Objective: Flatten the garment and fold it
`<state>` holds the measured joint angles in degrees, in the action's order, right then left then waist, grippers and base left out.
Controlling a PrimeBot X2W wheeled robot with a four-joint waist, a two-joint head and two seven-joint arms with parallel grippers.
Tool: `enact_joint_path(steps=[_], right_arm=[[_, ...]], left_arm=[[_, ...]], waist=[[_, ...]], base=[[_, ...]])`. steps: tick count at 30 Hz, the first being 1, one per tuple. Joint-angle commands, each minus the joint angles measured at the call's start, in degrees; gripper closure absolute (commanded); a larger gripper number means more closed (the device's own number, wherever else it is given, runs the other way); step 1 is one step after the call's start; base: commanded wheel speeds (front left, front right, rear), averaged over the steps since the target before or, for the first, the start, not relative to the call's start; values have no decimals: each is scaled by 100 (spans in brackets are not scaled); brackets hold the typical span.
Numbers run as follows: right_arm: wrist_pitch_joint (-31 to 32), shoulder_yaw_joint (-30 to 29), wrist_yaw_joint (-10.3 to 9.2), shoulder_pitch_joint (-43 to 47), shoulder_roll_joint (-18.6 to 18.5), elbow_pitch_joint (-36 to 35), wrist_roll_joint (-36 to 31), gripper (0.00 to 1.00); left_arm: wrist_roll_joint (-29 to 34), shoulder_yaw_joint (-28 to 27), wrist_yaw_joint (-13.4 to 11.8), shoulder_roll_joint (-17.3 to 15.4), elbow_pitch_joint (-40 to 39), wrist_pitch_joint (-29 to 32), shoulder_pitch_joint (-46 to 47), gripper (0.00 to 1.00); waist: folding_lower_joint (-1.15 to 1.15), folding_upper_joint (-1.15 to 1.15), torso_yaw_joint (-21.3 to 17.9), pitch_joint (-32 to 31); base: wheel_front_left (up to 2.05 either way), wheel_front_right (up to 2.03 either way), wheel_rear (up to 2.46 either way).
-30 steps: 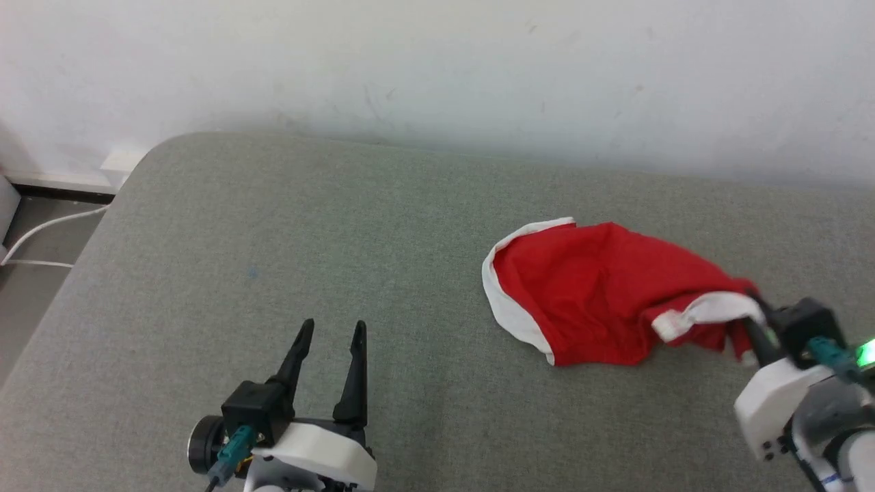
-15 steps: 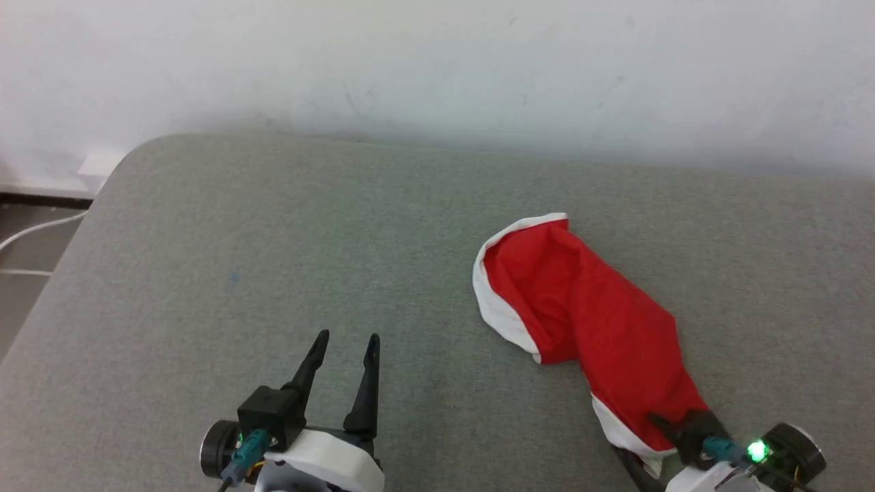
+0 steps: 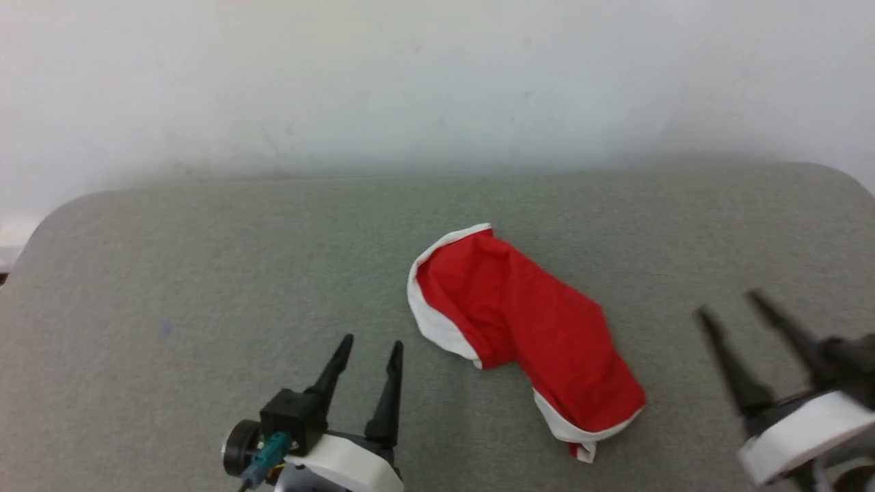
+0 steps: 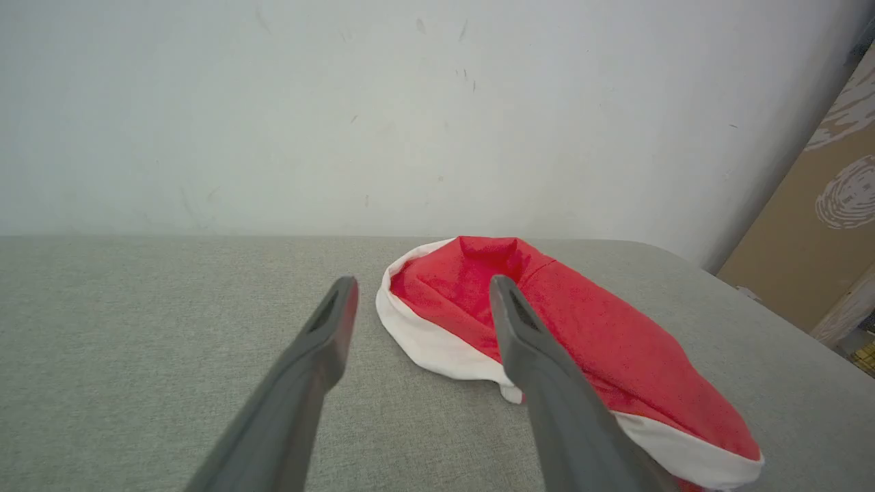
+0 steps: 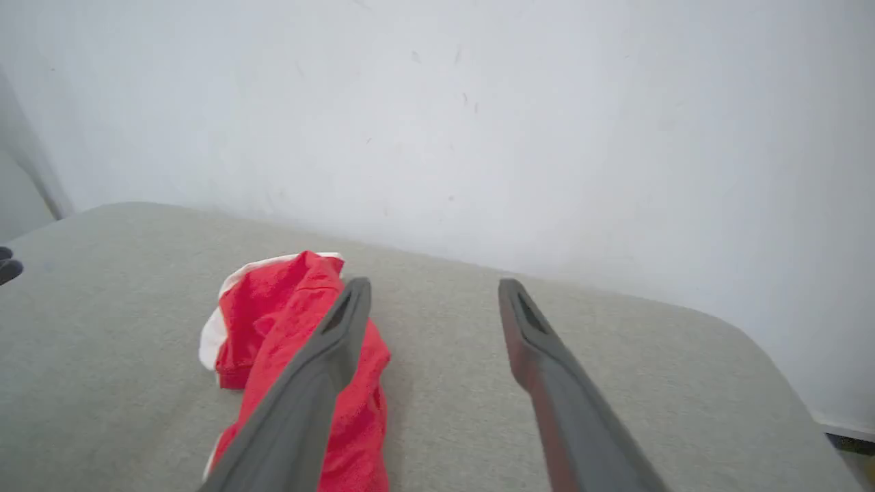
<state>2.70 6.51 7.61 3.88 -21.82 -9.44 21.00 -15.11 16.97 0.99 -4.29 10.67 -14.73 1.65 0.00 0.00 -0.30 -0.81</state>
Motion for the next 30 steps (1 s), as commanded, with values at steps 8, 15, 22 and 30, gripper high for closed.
enact_joint_path(steps=[8, 15, 22, 30], right_arm=[[-685, -1625, -12, 39, 1323, 239, -1188, 0], [-838, -1694, -12, -79, 1659, 445, -1670, 0], [-1014, -1508, -12, -315, 1732, 708, -1761, 0], [-1156, -1400, -12, -404, 1819, 915, -1828, 0]], left_arm=[[-420, 732, 347, 114, 492, 902, 530, 0], [-1099, 1520, 282, 138, 1015, 2866, 1545, 0], [-1603, 1989, -25, 140, 1471, 3540, 2462, 0], [-1471, 2361, -340, 141, 2156, 3317, 2981, 55]], waist=[[0, 0, -441, 310], [0, 0, -635, 716], [0, 0, -896, 1052], [0, 0, -981, 1266]], base=[[0, 0, 0], [0, 0, 0], [0, 0, 0], [0, 0, 0]])
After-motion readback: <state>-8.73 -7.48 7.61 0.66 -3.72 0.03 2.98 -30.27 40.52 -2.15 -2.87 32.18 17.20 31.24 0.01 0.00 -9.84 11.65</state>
